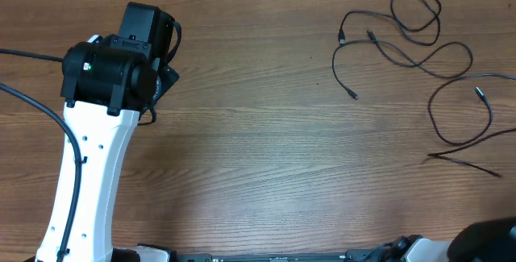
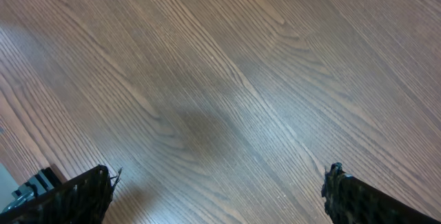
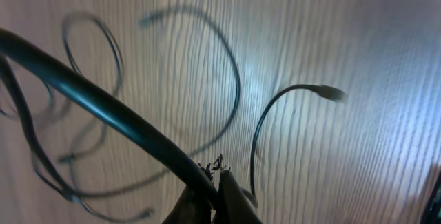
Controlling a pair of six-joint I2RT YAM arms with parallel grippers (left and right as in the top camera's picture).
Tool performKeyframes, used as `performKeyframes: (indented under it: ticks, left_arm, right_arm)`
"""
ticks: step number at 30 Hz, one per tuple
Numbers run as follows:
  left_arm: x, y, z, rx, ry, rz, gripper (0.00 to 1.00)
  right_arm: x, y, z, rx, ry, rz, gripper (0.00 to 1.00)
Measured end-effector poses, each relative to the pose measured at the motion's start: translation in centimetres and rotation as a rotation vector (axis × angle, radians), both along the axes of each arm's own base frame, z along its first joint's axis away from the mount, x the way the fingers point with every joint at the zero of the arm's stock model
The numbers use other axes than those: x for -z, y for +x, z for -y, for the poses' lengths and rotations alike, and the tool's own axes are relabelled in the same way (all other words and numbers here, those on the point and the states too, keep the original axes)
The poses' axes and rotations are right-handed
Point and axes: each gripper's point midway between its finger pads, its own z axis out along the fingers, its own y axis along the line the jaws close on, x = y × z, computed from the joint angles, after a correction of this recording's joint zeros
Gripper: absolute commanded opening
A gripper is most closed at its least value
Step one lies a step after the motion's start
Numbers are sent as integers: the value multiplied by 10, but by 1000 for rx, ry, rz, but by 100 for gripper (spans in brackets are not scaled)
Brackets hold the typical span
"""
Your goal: Untangle cables
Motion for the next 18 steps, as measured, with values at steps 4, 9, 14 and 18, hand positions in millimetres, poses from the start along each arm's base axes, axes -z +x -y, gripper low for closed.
performKeyframes:
  ticks: [4, 9, 14, 18]
  left_arm:
    - [0, -1, 0, 0, 1, -3, 99]
    - [0, 0, 0, 0, 0, -2, 100]
    - [0, 1, 0, 0, -1, 4, 100]
    - [1, 2, 0, 0, 0, 0, 100]
  right_arm:
    - [13, 14, -16, -89, 32, -35, 4]
    - [13, 28, -35, -229, 15, -40, 6]
    - [13, 40, -60, -386, 12, -43, 4]
    - [13, 52, -84, -488, 9, -41, 4]
